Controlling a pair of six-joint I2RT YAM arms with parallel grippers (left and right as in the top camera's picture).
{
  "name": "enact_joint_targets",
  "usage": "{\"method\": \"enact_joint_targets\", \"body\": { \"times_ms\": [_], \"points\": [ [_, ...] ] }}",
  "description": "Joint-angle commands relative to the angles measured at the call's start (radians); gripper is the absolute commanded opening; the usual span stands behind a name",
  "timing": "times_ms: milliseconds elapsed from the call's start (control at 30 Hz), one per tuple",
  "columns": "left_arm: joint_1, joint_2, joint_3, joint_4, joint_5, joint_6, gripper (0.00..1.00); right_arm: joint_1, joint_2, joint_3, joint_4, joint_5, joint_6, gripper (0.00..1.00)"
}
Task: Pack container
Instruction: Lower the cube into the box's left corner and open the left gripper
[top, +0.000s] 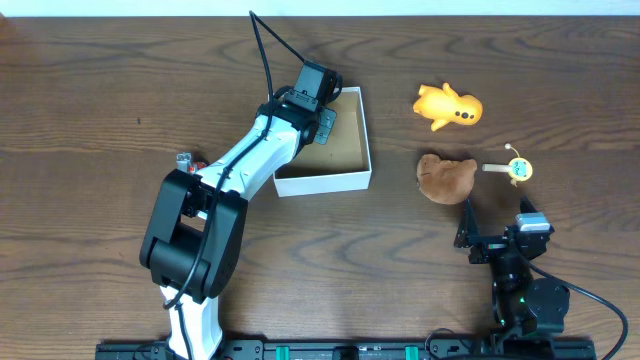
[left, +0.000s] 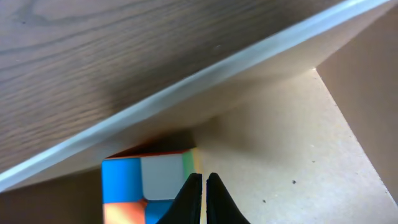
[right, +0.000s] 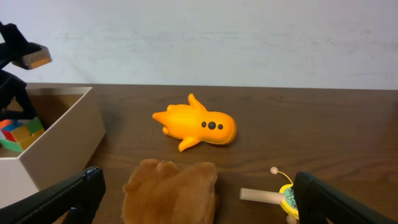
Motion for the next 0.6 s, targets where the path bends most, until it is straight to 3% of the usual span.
{"method": "enact_joint_targets", "body": {
  "times_ms": [0, 567],
  "points": [
    [0.003, 0.011, 0.0, -0.011, 0.053, 0.015, 0.06, -0.008, -0.005, -0.002, -0.003, -0.004, -0.012, 0.99],
    [0.003, 0.021, -0.029, -0.027, 0.051, 0.016, 0.06, -0.008, -0.006, -0.002, -0.003, -0.004, -0.012, 0.99]
  ]
}}
